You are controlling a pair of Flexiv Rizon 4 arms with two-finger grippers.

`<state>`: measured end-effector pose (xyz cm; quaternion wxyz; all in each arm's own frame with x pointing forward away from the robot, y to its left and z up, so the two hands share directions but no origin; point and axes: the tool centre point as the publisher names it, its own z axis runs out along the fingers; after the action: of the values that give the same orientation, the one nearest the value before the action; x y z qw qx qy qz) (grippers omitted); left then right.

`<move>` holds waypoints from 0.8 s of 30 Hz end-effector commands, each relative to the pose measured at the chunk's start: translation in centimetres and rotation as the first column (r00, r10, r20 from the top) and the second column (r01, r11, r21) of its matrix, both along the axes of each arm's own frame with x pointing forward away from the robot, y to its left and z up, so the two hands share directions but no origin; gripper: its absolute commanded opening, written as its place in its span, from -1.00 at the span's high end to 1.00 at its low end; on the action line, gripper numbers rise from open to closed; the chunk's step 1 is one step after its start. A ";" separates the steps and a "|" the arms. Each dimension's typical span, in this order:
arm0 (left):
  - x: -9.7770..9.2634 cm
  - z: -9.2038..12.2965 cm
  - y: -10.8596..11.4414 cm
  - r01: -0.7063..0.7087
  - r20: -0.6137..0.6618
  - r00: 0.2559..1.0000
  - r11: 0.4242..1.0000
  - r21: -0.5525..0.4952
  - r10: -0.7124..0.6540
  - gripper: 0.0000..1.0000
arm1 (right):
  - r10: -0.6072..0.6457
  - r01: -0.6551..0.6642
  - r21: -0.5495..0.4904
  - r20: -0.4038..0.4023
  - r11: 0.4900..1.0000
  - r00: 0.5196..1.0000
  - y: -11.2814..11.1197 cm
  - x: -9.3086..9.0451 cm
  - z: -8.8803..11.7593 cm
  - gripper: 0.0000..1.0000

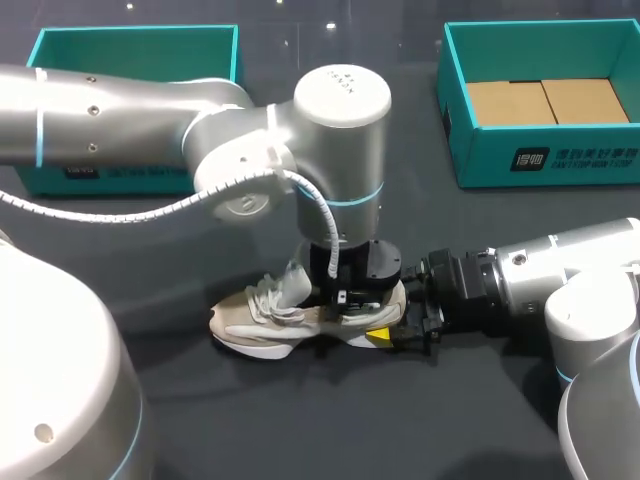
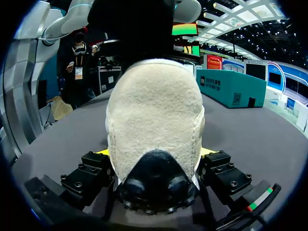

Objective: Take the shoe out of the shoebox, open the shoe tongue, remove and reinsert the insole, then place the shoe into the shoebox

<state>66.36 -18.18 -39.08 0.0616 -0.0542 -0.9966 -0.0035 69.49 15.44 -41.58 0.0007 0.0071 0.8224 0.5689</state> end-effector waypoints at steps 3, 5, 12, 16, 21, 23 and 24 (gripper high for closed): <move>-0.9 0.0 0.5 0.000 0.035 0.999 1.000 -0.001 0.000 1.00 | 0.000 0.000 -0.005 -0.001 1.000 1.000 0.1 0.0 -0.3 1.00; -1.0 0.1 0.6 0.001 0.044 0.999 1.000 -0.002 -0.001 0.79 | 0.000 0.000 -0.005 -0.001 1.000 1.000 0.1 0.0 -0.3 1.00; -0.9 -0.4 0.6 -0.007 0.084 0.996 1.000 0.003 0.006 0.33 | 0.000 0.000 -0.005 -0.001 1.000 1.000 0.1 0.0 -0.3 1.00; -0.5 -1.0 0.4 -0.012 0.123 0.992 1.000 0.018 0.009 0.30 | 0.000 0.000 -0.005 -0.001 1.000 1.000 0.1 0.0 -0.3 1.00; 0.0 -1.8 0.1 -0.016 0.188 0.982 0.999 0.034 0.009 0.31 | 0.000 0.000 -0.005 -0.001 1.000 1.000 0.1 0.0 -0.3 1.00; 0.4 -2.3 0.1 -0.026 0.209 0.978 0.999 0.042 0.017 0.32 | 0.000 0.000 -0.005 -0.001 1.000 1.000 0.1 0.0 -0.3 1.00; 0.6 -2.5 0.1 -0.033 0.214 0.977 0.998 0.047 0.022 0.36 | 0.000 0.000 -0.005 -0.001 1.000 1.000 0.1 0.0 -0.3 1.00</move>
<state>67.24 -17.48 -40.31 -0.0373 -0.0412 -0.9981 -0.0250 69.42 15.45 -41.62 0.0009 0.0066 0.8226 0.5686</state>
